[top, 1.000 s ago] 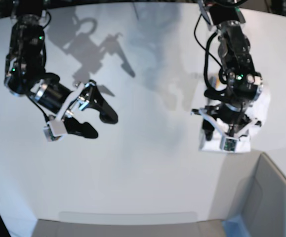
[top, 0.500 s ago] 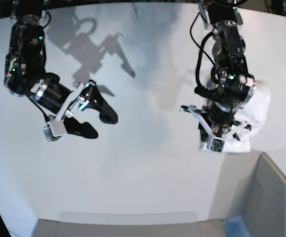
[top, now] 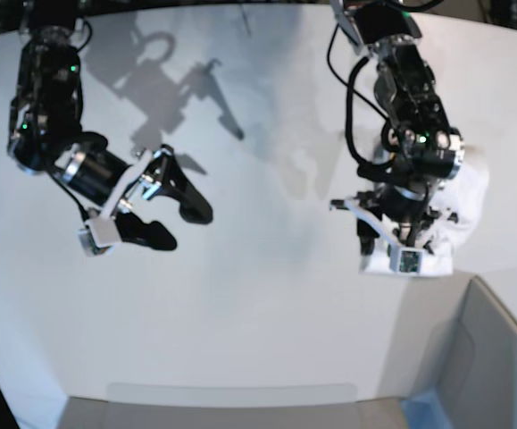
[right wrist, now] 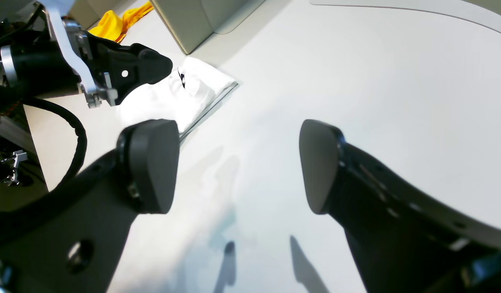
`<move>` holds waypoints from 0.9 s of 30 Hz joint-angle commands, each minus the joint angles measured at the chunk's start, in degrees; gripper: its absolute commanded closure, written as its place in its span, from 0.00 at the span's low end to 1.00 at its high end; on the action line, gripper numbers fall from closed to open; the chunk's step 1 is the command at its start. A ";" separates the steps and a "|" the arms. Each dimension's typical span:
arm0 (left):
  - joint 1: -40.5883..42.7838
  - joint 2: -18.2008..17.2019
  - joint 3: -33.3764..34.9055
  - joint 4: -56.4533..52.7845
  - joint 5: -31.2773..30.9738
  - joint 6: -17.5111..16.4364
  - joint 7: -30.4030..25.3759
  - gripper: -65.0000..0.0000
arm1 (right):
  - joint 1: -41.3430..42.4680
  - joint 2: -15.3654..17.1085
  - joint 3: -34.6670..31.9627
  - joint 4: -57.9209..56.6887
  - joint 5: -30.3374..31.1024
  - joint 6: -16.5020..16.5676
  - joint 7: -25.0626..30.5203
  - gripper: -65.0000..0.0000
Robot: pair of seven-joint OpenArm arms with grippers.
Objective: Layout the t-shirt on the table in an organized manner, then fold the t-shirt properly
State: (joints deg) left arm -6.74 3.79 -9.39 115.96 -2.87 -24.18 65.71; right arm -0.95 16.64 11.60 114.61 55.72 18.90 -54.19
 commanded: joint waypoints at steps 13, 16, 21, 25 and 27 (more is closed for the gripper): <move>-1.65 -4.89 7.06 1.09 0.10 -0.04 5.72 0.52 | 0.91 0.45 0.23 0.78 1.37 0.58 1.49 0.30; -1.74 -4.89 7.06 1.09 0.10 -0.04 5.72 0.52 | 0.91 0.45 0.23 0.78 1.37 0.58 1.49 0.30; -1.74 -4.80 6.97 1.09 0.02 -0.04 5.72 0.52 | 0.91 0.54 0.23 0.78 1.37 0.58 1.49 0.30; -1.65 -4.80 6.97 1.09 -0.07 -3.46 5.10 0.52 | 0.91 0.54 0.23 0.78 1.37 0.58 1.49 0.30; -1.74 -4.72 6.88 1.09 0.10 -9.09 5.45 0.52 | 0.91 0.54 0.23 0.78 1.37 0.58 1.49 0.30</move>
State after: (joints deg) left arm -7.49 -1.08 -2.37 115.98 -2.57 -33.82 72.03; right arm -0.95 16.64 11.60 114.58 55.92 18.92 -54.19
